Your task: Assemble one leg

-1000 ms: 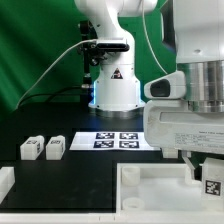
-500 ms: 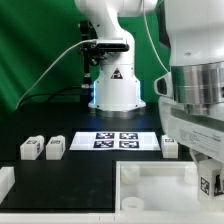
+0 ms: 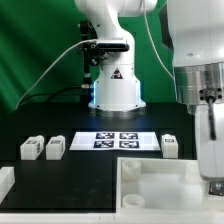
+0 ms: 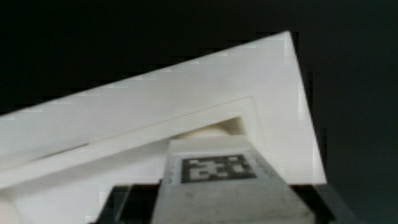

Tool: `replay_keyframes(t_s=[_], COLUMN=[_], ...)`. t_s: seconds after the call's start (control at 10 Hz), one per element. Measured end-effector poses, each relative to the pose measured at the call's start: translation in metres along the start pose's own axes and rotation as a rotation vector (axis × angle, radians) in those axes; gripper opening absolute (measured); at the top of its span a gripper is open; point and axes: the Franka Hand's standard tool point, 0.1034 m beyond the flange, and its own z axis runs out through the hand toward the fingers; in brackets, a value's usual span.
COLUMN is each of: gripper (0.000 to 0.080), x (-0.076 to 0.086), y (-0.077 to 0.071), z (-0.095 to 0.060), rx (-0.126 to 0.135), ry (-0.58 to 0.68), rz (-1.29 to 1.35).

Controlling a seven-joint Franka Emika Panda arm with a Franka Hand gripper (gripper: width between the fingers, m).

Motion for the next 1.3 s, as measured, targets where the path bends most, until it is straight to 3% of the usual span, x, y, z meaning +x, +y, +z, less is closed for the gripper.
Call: replay_keyframes(t_s=[0.2, 0.4, 0.7, 1.0, 1.3], gripper=[0.0302, 0.0610, 0.0648, 0.0649, 0.0649], x=[0.001, 0.001, 0.000, -0.010, -0.009], y=[0.000, 0.001, 0.001, -0.001, 0.000], z=[0.001, 0.001, 0.000, -0.026, -0.022], rx=[-0.002, -0.002, -0.001, 0.021, 0.017], ry=[0.004, 0.004, 0.003, -0.027, -0.023], rz=[-0.003, -0.003, -0.004, -0.018, -0.018])
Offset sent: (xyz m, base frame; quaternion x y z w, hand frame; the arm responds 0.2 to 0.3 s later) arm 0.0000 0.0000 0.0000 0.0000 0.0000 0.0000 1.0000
